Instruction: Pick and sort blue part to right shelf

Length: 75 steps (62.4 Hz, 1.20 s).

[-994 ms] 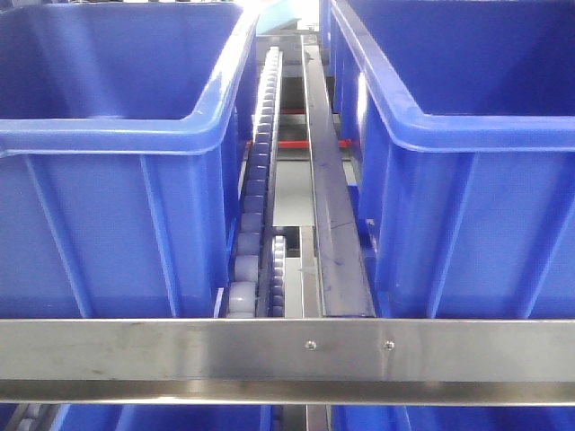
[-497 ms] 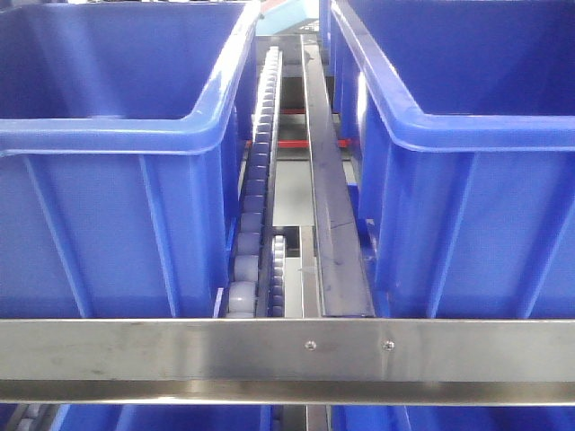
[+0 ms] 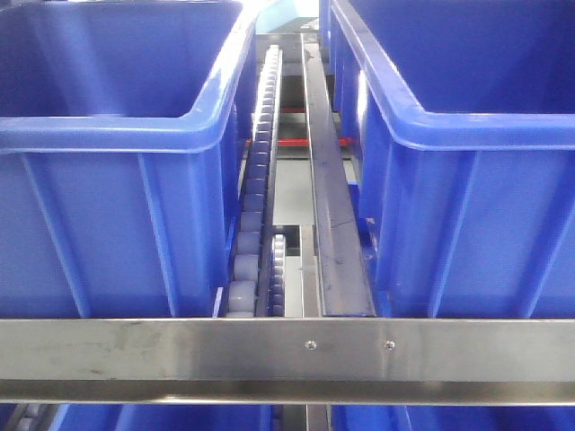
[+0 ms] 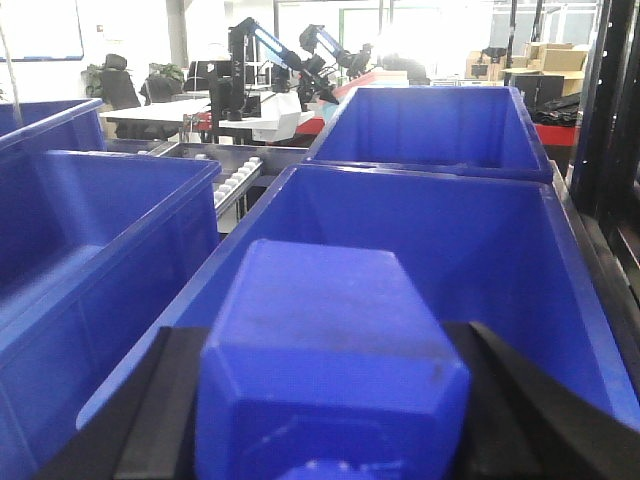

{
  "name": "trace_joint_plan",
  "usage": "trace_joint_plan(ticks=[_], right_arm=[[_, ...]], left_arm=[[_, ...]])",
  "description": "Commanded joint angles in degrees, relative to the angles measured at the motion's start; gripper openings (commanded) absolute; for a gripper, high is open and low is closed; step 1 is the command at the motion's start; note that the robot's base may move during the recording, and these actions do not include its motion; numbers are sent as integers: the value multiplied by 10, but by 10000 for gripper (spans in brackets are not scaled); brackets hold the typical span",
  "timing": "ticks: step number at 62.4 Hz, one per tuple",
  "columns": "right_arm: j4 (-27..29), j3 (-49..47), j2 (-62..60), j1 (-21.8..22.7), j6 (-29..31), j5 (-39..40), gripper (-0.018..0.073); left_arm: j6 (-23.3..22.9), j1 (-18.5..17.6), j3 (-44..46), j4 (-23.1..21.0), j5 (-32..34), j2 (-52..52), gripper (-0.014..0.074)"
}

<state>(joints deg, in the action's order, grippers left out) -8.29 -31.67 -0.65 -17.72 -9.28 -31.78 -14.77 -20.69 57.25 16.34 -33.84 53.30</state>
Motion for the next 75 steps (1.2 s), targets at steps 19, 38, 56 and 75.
trace_joint_plan(ticks=[19,38,56,75], right_arm=[[-7,-15,10,1,5,33,200],[-7,-15,10,1,5,17,200],[-7,-15,10,1,5,17,200],[-7,-15,10,1,5,17,200]], left_arm=[[-10,62,211,-67,-86,302,271],[10,90,227,-97,-84,434,271],[11,90,228,-86,-78,478,271],[46,90,228,-92,-78,496,276]])
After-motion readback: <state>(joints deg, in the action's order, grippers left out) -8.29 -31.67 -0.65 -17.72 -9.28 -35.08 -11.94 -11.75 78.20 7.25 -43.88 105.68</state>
